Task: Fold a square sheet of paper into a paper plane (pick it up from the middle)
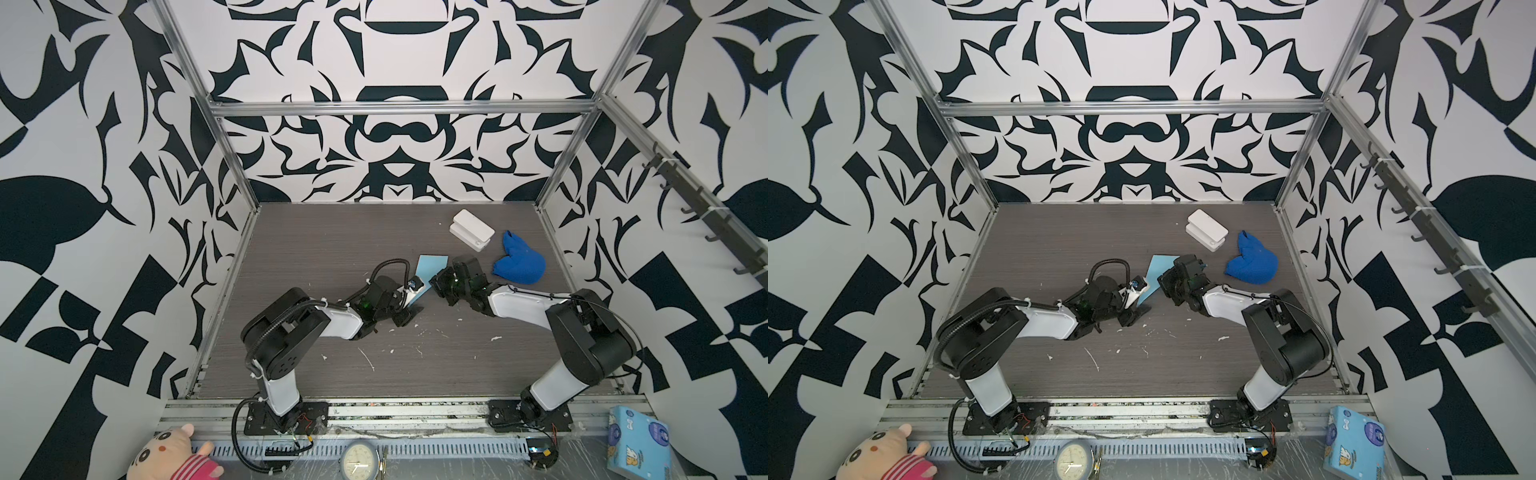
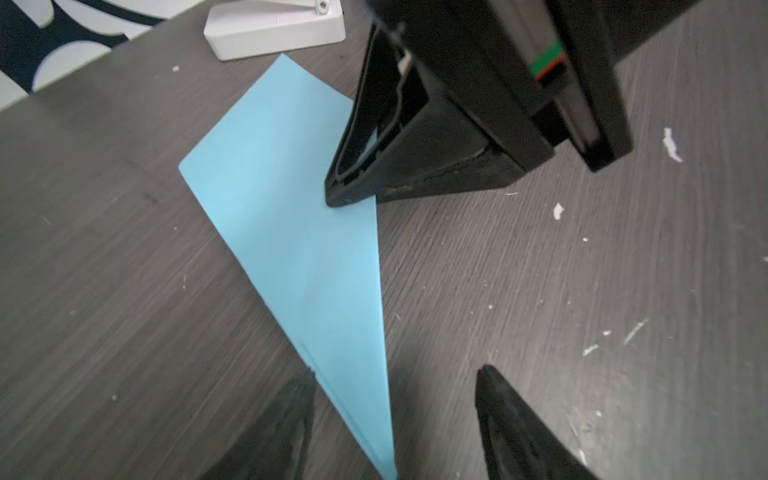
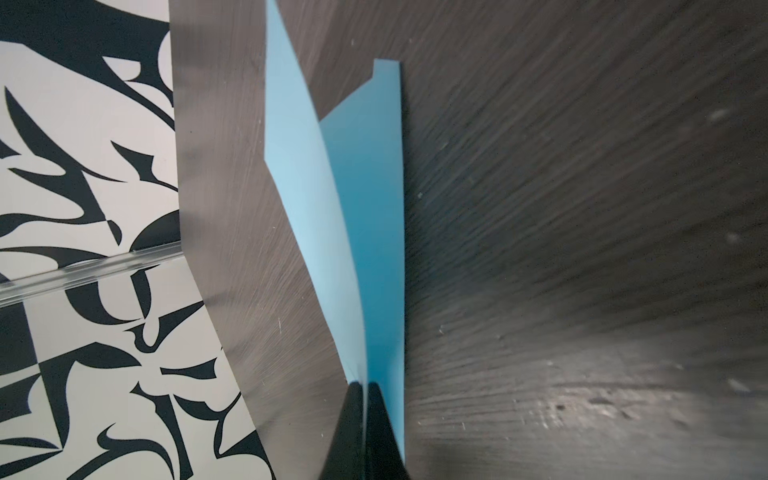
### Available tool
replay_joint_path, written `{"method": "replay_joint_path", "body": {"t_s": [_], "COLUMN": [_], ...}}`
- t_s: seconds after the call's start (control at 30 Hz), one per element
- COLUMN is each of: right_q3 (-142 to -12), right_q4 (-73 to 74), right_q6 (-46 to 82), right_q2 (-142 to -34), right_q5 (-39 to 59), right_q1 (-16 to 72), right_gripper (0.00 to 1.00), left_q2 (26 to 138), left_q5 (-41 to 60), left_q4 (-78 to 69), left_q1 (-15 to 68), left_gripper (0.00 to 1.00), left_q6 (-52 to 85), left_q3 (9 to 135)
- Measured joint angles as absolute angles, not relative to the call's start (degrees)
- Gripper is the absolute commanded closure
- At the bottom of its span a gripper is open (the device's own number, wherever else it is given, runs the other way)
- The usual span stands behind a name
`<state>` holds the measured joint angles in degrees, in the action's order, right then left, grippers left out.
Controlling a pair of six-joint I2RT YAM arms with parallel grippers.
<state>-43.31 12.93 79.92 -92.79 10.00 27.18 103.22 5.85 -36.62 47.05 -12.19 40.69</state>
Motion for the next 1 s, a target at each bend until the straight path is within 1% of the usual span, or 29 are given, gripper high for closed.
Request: {"method": "replay_joint_path", "body": {"t_s": [0.1,0.2,0.3,0.43,0.53,0.6,0.67,0.73,0.83,0.9,1.0], "right_q3": [-43.33,-43.33,-43.55,-43.88,-43.88,-43.92,-44.31,-45.12,-46.52,-47.09,-47.16], "right_q4": [12.05,11.46,11.11,10.59,10.46,10.22,9.32,7.84,5.93,5.45,4.91], "right_q6": [80.86,81.65,82.46,83.09,83.50,83.57,83.22,81.95,78.50,76.34,74.06], "right_q2": [-92.99,-93.17,-93.56,-93.95,-93.95,-93.95,-93.95,-93.95,-93.95,-93.95,-94.00], "right_q5": [10.00,10.04,10.20,10.24,10.26,10.26,10.35,10.41,10.48,10.87,12.23], "right_q1": [27.22,27.27,27.27,27.27,27.27,27.27,27.27,27.27,27.09,26.70,25.69], "right_gripper": [1.00,1.00,1.00,1.00,0.99,0.91,0.79,0.70,0.68,0.69,0.73], "left_q2": [105.69,107.92,109.54,111.00,111.09,111.09,111.09,111.09,111.09,111.09,111.09], "left_q5": [4.69,3.75,3.11,2.35,2.11,1.72,1.34,1.21,1.23,1.26,1.28], "left_q4": [-39.48,-41.67,-43.70,-45.50,-46.17,-46.52,-46.70,-46.92,-46.89,-46.87,-46.87], "left_q1": [47.31,47.44,47.57,47.70,47.77,47.79,47.81,47.81,47.81,47.81,47.81], "left_gripper": [0.50,0.54,0.60,0.62,0.65,0.67,0.70,0.72,0.76,0.77,0.78], "left_q6": [-14.15,-15.31,-16.12,-16.60,-16.71,-16.78,-16.95,-17.23,-17.80,-18.11,-18.52], "left_q3": [40.75,41.08,41.15,41.28,41.28,41.28,41.28,41.28,41.28,41.28,41.28]}}
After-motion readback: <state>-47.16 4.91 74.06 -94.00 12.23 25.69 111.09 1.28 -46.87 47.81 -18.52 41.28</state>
